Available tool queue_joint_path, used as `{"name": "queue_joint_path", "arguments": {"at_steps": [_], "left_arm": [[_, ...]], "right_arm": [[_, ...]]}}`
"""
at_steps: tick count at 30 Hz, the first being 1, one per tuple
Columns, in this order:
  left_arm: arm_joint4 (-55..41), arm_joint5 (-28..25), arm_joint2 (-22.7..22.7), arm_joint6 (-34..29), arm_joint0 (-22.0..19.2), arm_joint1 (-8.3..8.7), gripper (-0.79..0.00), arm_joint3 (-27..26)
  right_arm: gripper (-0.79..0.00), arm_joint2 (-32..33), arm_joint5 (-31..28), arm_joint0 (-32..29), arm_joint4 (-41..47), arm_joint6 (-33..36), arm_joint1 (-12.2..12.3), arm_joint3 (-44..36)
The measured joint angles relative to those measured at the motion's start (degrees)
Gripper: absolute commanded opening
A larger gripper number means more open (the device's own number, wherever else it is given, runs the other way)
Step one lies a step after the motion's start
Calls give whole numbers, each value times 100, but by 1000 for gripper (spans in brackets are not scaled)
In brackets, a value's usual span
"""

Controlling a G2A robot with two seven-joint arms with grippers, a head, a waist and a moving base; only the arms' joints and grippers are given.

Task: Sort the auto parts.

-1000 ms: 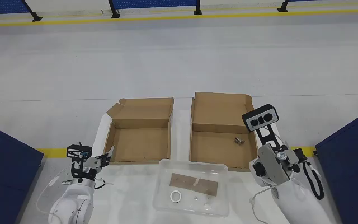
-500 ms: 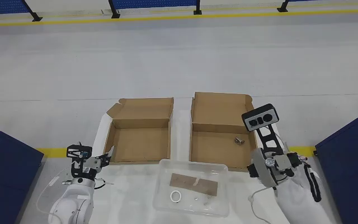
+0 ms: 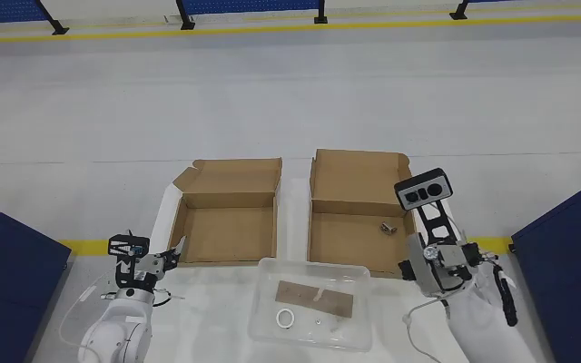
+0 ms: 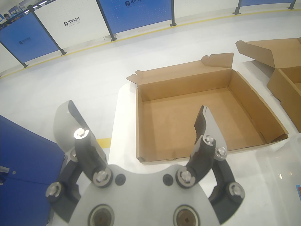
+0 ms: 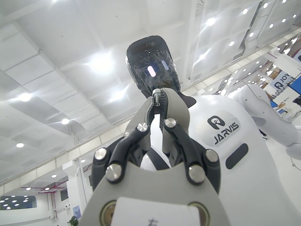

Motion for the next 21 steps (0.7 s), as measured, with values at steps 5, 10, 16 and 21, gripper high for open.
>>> {"name": "queue_joint_path", "arguments": {"at_steps": [5, 10, 16, 21], "left_arm": [[0, 0, 0, 0, 0, 0, 0, 0], [0, 0, 0, 0, 0, 0, 0, 0], [0, 0, 0, 0, 0, 0, 0, 0], [0, 0, 0, 0, 0, 0, 0, 0]], "right_arm": [[-785, -24, 53, 13, 228, 111, -57, 52], [-785, -19, 16, 40, 341, 255, -84, 55], [-785, -19, 18, 39, 337, 250, -83, 55], [-785, -16, 27, 21, 323, 211, -85, 75]]}}
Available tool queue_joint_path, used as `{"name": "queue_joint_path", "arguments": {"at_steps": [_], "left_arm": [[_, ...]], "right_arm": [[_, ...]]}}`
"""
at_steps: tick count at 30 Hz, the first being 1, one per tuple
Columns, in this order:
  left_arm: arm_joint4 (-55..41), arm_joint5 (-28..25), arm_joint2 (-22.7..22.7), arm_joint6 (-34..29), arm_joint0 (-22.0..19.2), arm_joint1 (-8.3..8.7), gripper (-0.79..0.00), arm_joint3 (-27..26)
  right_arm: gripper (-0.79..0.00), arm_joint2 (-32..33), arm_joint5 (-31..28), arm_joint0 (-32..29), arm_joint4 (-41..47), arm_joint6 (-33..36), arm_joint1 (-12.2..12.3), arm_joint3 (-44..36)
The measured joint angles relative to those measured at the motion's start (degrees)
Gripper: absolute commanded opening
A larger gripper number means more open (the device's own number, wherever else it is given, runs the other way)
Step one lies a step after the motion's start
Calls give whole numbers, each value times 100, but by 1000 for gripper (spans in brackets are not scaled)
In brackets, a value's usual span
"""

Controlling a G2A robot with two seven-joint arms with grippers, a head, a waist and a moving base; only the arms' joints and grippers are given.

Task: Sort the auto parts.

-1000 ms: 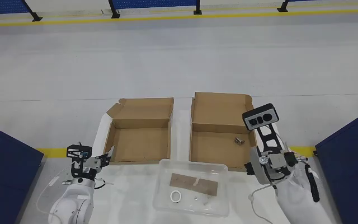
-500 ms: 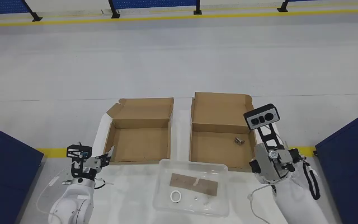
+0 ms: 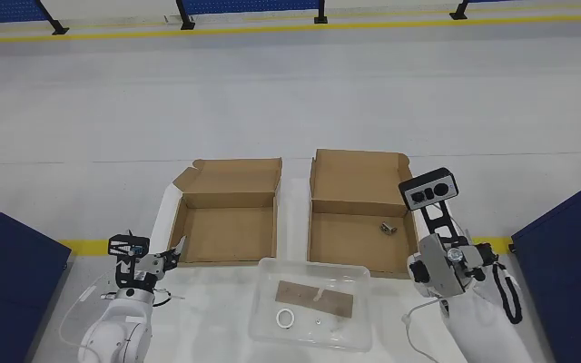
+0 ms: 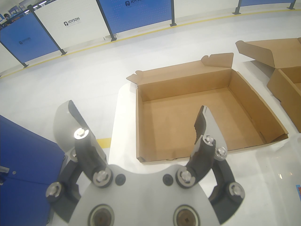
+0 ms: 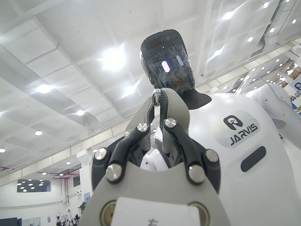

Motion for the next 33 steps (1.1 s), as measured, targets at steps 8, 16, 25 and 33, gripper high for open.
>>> {"name": "queue_joint_path", "arguments": {"at_steps": [8, 16, 25, 33], "left_arm": [[0, 0, 0, 0, 0, 0, 0, 0], [0, 0, 0, 0, 0, 0, 0, 0], [0, 0, 0, 0, 0, 0, 0, 0], [0, 0, 0, 0, 0, 0, 0, 0]], "right_arm": [[-785, 431, 225, -295, -983, -308, 51, 429], [-785, 1373, 867, -515, -3364, -342, 275, 538], [-785, 1556, 856, -552, -3598, -288, 301, 486], [-785, 1765, 1560, -347, -5446, -1140, 416, 7]]}}
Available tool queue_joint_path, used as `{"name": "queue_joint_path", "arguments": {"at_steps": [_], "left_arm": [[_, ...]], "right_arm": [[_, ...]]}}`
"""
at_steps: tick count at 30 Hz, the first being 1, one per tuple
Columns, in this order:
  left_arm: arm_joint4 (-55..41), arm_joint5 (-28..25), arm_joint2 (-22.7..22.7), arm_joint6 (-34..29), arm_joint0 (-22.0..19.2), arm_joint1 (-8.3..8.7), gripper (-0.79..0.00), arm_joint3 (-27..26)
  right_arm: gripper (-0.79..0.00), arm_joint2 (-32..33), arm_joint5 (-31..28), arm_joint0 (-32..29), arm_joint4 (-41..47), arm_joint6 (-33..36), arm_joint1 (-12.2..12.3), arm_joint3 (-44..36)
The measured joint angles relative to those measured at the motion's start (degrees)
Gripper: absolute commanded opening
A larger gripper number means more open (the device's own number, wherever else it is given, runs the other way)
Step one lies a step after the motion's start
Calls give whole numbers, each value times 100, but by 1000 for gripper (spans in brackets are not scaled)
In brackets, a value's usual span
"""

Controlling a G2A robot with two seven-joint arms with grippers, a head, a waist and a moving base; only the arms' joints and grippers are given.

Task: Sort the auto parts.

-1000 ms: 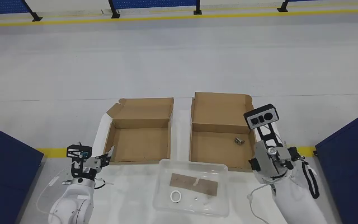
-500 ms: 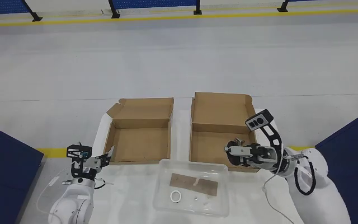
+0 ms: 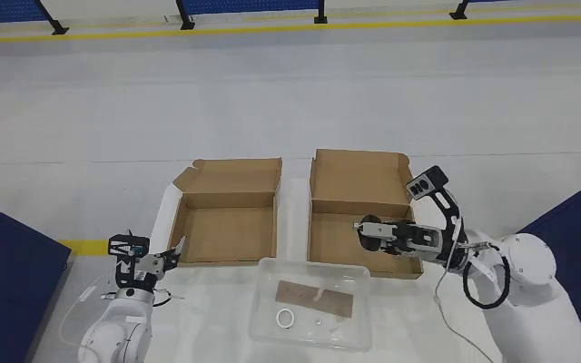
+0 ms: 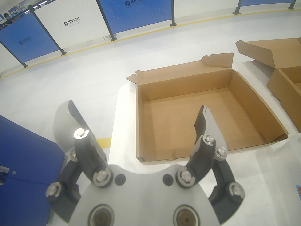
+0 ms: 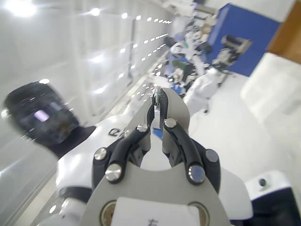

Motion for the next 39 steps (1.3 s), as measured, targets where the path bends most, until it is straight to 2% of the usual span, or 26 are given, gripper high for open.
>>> {"name": "queue_joint_path", "arguments": {"at_steps": [7, 12, 23, 28, 31, 35, 39], "left_arm": [[0, 0, 0, 0, 0, 0, 0, 0], [0, 0, 0, 0, 0, 0, 0, 0], [0, 0, 0, 0, 0, 0, 0, 0], [0, 0, 0, 0, 0, 0, 0, 0], [0, 0, 0, 0, 0, 0, 0, 0], [0, 0, 0, 0, 0, 0, 0, 0], [0, 0, 0, 0, 0, 0, 0, 0]], "right_arm": [[-785, -214, 1038, 523, -2136, -375, 130, -75], [-785, -572, 1409, 906, -3244, -411, 183, 52], [-785, -658, 1478, 898, -3491, -557, 207, 47], [-785, -1326, 2397, 1235, -5380, -638, 249, 101], [-785, -1839, 2886, 1623, -6138, -502, 219, 371], [-785, -2463, 3259, 2131, -6664, -269, 145, 866], [-785, -2979, 3322, 2518, -6822, 0, 59, 1411]]}}
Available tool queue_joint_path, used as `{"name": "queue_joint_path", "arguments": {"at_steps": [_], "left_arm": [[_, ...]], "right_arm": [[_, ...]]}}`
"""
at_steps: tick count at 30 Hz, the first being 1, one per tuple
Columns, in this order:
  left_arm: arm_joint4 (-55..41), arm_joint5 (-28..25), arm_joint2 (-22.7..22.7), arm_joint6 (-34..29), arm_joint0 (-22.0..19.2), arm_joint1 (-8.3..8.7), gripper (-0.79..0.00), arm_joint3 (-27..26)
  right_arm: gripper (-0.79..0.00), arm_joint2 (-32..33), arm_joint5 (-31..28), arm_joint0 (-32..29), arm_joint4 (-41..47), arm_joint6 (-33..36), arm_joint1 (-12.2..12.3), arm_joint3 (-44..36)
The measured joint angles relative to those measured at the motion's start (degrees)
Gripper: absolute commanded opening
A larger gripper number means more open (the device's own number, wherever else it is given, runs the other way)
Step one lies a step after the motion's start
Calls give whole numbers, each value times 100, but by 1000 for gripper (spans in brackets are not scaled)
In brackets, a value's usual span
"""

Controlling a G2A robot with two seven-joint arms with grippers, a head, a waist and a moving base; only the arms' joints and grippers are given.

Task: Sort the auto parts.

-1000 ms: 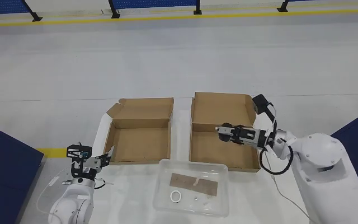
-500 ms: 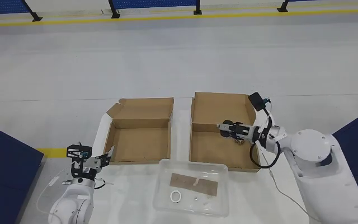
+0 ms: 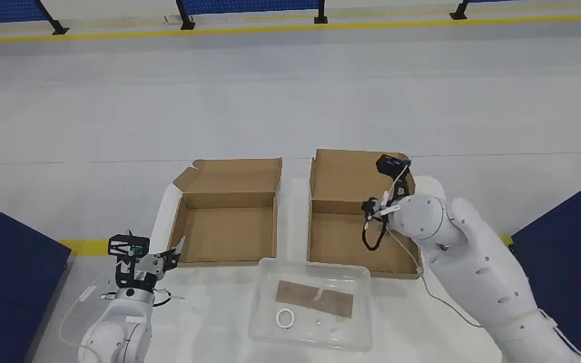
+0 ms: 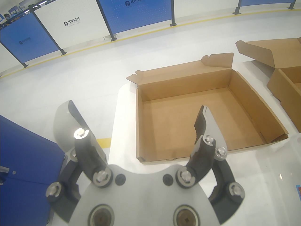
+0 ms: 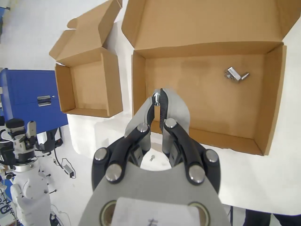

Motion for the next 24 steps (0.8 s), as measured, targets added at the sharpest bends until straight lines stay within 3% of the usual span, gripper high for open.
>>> {"name": "queue_joint_path", "arguments": {"at_steps": [15, 24], "left_arm": [[0, 0, 0, 0, 0, 0, 0, 0], [0, 0, 0, 0, 0, 0, 0, 0]], "right_arm": [[-785, -116, -57, 3, -88, 10, -10, 176], [-785, -666, 232, 376, -367, -169, -185, 1206]]}}
